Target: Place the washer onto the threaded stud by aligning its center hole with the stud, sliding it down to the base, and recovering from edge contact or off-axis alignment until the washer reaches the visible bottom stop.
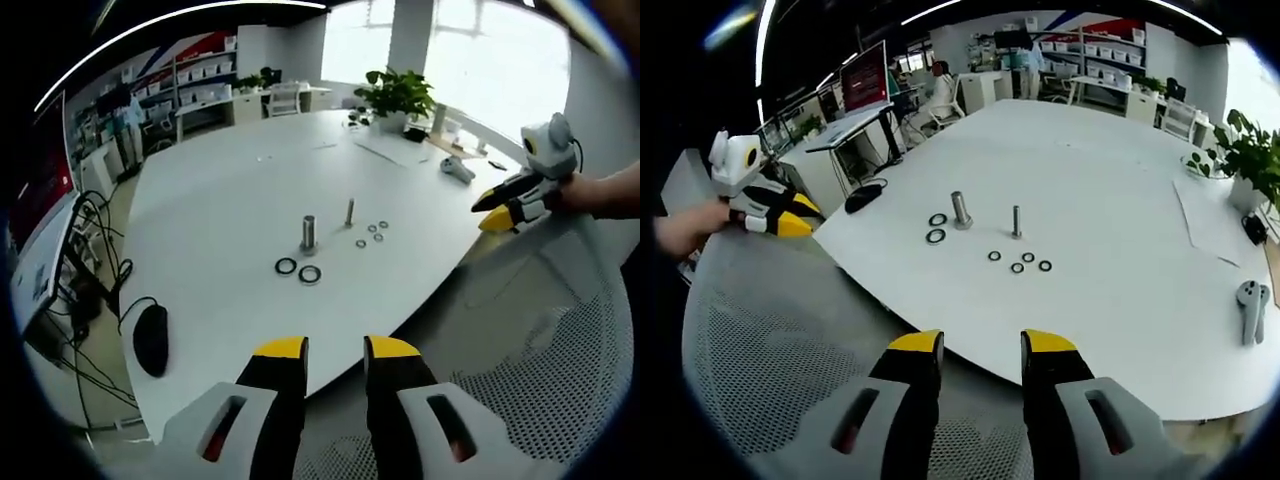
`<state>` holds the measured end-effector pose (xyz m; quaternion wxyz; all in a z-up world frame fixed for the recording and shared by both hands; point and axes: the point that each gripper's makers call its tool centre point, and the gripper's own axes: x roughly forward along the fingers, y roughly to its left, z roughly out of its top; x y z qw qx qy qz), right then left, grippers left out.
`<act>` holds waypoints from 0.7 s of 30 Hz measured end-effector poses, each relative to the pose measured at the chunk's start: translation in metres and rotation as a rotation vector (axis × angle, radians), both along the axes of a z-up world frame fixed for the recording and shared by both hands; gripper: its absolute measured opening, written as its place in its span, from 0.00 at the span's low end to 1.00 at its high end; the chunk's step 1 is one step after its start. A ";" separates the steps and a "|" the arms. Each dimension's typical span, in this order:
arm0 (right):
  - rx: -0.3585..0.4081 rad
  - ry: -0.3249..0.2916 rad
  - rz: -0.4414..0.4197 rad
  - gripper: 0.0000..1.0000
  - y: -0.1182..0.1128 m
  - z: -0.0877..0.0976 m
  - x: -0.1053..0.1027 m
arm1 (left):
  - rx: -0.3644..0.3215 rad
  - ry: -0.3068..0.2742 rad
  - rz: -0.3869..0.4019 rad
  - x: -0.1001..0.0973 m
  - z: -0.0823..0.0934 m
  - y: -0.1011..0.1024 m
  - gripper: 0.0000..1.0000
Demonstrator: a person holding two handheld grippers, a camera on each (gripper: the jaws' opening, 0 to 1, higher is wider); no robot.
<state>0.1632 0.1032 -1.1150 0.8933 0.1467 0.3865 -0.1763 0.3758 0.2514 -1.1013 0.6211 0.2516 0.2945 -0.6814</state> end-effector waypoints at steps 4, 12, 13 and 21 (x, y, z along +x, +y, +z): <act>0.004 0.006 0.008 0.34 0.002 -0.002 0.000 | 0.000 0.001 0.010 0.002 -0.001 0.000 0.20; 0.008 0.012 0.014 0.34 0.002 -0.004 -0.001 | 0.001 0.006 0.005 -0.001 -0.001 0.000 0.20; 0.009 0.014 0.018 0.34 0.003 -0.004 -0.001 | 0.005 0.004 0.001 -0.002 -0.001 0.001 0.20; 0.015 0.029 0.028 0.34 0.005 -0.006 -0.003 | 0.003 0.005 0.004 -0.003 0.001 0.001 0.20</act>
